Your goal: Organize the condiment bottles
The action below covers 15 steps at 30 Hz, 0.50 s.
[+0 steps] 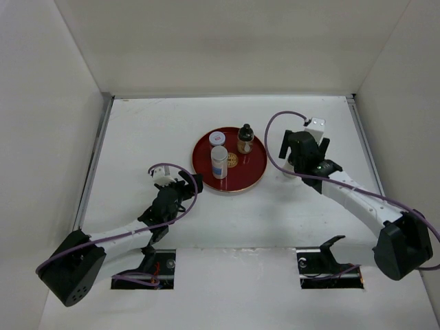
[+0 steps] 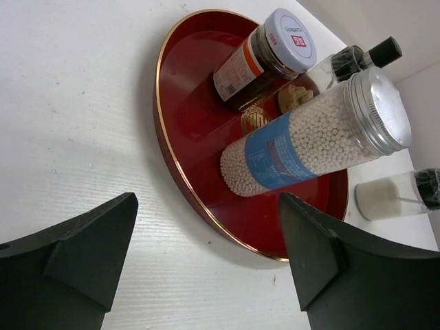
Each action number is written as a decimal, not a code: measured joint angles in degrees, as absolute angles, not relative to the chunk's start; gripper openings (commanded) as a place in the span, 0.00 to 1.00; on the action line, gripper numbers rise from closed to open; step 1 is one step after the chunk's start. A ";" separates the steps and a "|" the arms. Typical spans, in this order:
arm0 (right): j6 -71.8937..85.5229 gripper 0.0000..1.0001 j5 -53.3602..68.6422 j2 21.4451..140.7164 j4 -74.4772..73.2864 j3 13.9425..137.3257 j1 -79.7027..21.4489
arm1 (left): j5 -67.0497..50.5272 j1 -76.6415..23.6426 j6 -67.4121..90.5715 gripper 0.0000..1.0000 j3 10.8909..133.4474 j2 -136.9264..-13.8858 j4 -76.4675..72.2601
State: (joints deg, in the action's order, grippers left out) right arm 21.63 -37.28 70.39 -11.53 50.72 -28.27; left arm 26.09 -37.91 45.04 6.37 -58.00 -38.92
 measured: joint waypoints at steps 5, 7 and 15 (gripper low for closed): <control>24.29 1.00 -37.39 73.58 -13.39 47.90 -26.28 | 26.06 -37.89 45.12 0.84 6.37 -58.02 -39.00; 24.86 1.00 -36.40 75.33 -12.88 47.90 -25.85 | 26.06 -37.89 45.17 0.84 6.37 -58.02 -39.00; 25.80 0.63 -31.57 81.49 -9.21 47.97 -23.18 | 26.06 -37.89 45.25 0.88 6.35 -57.98 -39.03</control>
State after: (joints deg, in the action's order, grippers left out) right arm 25.80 -31.57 81.49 -9.21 47.97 -23.18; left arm 26.06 -37.89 45.25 6.35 -57.98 -39.03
